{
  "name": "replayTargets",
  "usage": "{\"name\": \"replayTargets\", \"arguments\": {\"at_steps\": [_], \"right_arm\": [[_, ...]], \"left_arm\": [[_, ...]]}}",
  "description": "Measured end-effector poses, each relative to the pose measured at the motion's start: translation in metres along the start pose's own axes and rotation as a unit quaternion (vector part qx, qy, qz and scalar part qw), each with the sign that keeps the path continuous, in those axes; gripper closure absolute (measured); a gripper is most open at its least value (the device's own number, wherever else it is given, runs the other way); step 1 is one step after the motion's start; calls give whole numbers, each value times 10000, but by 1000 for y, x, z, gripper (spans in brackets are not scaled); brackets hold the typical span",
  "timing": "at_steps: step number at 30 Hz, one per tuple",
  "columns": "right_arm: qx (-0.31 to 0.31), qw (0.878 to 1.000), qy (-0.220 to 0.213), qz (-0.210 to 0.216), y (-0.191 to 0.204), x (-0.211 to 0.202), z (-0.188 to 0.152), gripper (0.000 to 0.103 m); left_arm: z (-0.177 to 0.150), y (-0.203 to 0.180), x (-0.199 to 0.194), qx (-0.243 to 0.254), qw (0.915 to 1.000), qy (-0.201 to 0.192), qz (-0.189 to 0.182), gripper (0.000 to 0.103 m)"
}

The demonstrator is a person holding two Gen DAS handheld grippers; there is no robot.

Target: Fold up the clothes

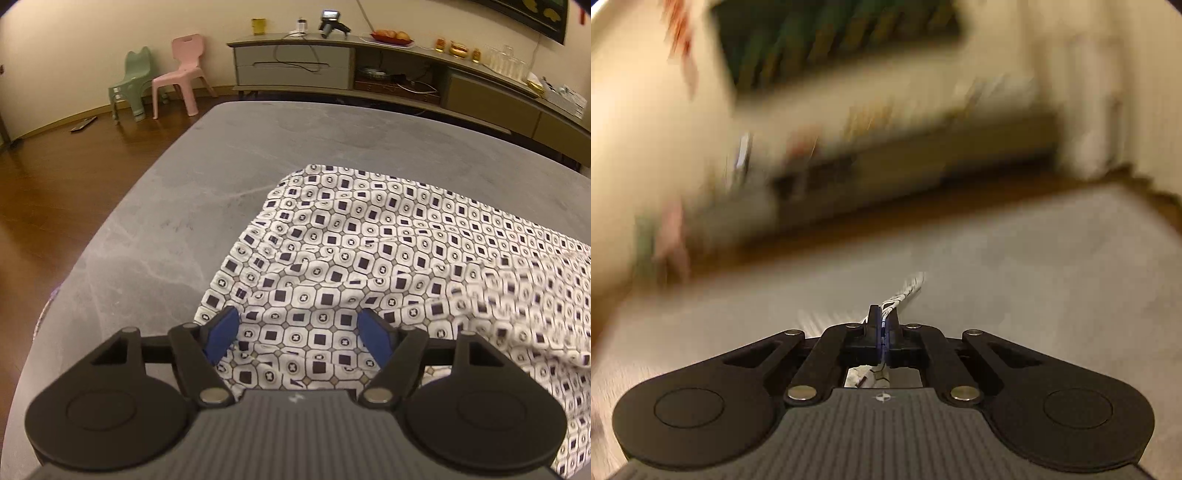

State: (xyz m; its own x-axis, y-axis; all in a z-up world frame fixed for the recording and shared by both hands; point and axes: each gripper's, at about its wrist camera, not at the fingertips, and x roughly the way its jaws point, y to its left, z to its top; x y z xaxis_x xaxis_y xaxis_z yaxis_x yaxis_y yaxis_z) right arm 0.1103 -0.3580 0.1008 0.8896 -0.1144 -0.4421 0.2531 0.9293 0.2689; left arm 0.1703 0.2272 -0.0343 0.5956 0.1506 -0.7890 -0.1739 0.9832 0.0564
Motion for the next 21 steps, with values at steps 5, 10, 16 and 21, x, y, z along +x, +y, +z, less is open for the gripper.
{"name": "replayTargets", "arguments": {"at_steps": [5,10,16,21], "right_arm": [[-360,9887,267,-1431,-29,-3,-17,102],[-56,9836,1208,-1338,-62,10,-66,92],[152,9897,990,-1019,-62,16,-63,47],[59,9889,1199,-877,-67,24,-77,43]], "left_arm": [[0,-6,-2,68,9999,-31,104,30],[-3,1,-15,-107,9998,-93,110,30],[-2,35,-38,-775,9966,-284,-48,26],[-17,57,-66,-757,9955,-357,-455,14]]}}
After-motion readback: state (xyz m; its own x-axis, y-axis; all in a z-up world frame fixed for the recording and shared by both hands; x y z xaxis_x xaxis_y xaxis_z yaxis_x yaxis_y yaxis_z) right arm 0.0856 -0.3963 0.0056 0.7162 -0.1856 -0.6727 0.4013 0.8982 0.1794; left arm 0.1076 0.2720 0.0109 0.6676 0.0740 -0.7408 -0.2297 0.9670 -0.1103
